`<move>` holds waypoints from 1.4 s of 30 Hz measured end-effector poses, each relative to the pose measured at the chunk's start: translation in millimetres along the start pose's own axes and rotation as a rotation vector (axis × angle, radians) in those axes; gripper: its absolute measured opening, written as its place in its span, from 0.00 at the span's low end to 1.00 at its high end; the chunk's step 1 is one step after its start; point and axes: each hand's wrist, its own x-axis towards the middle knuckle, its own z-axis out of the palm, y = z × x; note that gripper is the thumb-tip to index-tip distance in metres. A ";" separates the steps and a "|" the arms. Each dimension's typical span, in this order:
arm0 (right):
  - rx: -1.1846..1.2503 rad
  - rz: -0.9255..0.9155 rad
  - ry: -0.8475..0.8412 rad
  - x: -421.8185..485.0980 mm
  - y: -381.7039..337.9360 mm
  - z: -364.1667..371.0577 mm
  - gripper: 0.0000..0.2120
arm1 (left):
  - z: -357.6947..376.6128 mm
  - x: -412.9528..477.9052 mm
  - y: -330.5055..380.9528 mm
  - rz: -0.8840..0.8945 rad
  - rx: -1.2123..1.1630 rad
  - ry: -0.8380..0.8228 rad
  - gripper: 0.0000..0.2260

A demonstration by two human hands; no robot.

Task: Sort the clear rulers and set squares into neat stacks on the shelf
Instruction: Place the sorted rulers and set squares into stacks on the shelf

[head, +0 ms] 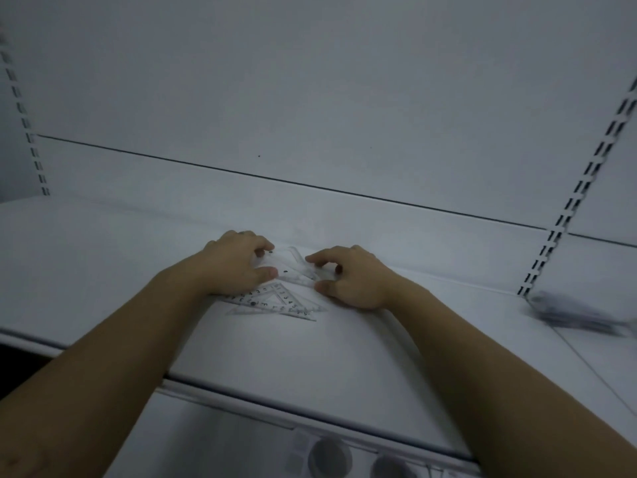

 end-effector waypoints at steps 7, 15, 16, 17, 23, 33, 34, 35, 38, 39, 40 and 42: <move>0.191 0.011 0.070 3.6 -2.6 1.4 0.27 | -1.5 1.2 5.3 0.025 -0.074 -0.004 0.23; 0.392 0.053 0.194 2.1 -7.1 5.2 0.22 | -1.9 -0.3 1.7 0.004 -0.152 -0.026 0.22; 0.394 0.060 0.201 2.5 -6.7 5.7 0.20 | -2.3 -0.4 2.4 0.019 -0.149 -0.024 0.19; 0.392 0.068 0.207 3.0 -6.3 6.0 0.18 | -2.6 -0.4 2.8 0.035 -0.146 -0.018 0.15; 0.381 0.136 0.304 3.7 -5.0 3.2 0.14 | -2.8 -3.0 2.6 0.016 -0.131 -0.012 0.18; 0.207 0.195 0.312 2.6 -2.0 1.7 0.16 | -2.3 -0.2 6.4 0.009 -0.055 0.013 0.13; 0.198 0.196 0.300 2.8 -1.8 2.5 0.16 | -2.9 -1.9 6.8 0.021 -0.039 0.024 0.12; 0.196 0.200 0.290 2.7 -2.2 3.1 0.16 | -3.6 -4.2 7.7 0.032 -0.019 0.036 0.10; 0.199 0.191 0.290 2.4 -3.8 3.1 0.15 | -7.1 -12.8 9.9 0.044 0.018 0.058 0.08; 0.203 0.183 0.300 2.0 -4.6 2.7 0.15 | -8.4 -16.8 10.2 0.053 0.011 0.060 0.10; 0.211 0.176 0.311 1.5 -5.6 2.1 0.15 | -10.2 -22.3 11.1 0.068 -0.007 0.061 0.12; 0.221 0.157 0.335 0.3 -7.9 0.5 0.15 | -13.4 -37.3 15.3 0.109 -0.043 0.025 0.19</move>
